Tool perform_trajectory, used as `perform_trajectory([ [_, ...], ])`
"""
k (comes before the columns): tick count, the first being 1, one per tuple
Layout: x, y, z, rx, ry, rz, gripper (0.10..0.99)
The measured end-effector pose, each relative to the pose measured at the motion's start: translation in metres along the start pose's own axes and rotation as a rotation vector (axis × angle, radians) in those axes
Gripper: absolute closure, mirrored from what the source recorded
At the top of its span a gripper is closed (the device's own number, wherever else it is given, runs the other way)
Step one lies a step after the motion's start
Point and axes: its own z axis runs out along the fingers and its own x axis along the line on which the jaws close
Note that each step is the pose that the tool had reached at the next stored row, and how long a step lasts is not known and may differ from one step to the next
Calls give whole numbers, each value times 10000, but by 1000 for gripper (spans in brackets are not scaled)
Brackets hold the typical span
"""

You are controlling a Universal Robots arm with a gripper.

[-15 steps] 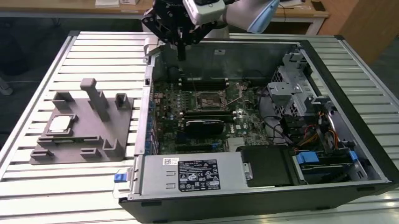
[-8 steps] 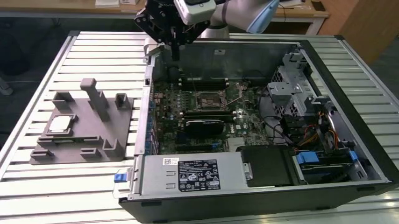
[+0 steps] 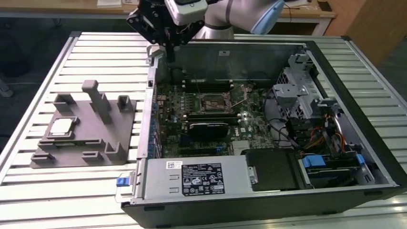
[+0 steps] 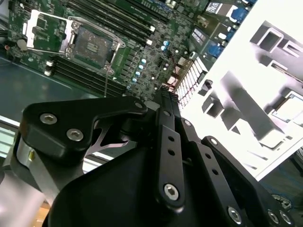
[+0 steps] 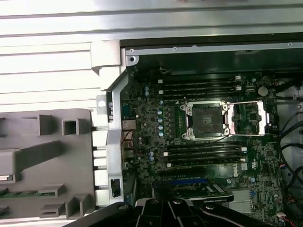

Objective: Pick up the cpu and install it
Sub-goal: 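Reach for the cpu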

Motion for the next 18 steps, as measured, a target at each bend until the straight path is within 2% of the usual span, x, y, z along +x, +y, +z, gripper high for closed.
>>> perform_trajectory([
  [18, 334, -25, -9, 0, 0, 0, 980],
])
